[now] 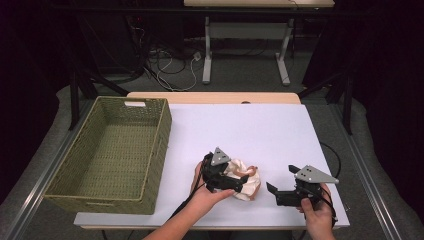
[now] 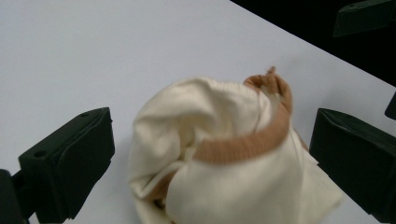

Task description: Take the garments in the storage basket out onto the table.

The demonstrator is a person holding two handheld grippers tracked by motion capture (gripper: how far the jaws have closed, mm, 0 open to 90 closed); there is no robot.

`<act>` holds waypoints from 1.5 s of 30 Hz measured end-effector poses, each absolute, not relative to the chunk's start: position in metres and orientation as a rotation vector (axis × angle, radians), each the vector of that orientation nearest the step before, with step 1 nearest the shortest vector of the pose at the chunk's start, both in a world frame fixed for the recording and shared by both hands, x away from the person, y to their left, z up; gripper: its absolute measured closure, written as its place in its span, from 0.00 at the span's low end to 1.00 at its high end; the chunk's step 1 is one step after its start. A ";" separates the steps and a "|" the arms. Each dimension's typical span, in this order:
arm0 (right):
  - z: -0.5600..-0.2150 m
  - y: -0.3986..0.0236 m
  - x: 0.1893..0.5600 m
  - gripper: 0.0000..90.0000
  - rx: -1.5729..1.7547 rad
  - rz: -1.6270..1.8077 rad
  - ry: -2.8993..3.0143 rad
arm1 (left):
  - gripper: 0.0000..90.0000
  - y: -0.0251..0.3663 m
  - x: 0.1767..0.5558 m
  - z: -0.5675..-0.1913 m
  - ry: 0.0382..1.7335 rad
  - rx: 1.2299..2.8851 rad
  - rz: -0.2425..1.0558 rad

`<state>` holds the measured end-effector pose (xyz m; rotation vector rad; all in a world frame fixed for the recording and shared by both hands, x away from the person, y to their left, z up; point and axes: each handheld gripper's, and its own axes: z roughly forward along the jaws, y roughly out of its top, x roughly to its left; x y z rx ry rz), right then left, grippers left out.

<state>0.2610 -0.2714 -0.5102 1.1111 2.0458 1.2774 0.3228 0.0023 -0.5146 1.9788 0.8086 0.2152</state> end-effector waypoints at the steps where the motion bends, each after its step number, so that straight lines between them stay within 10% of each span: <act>1: -0.510 -0.271 0.261 0.03 1.113 1.274 2.048 | 0.00 0.004 0.322 -0.514 0.808 1.980 0.211; 31: -0.516 -0.234 0.264 0.00 1.074 1.230 2.173 | 0.06 0.047 0.306 -0.519 0.772 1.925 0.167; 45: -0.520 -0.219 0.257 0.41 0.912 1.196 2.259 | 0.16 0.050 0.305 -0.526 0.768 1.943 0.168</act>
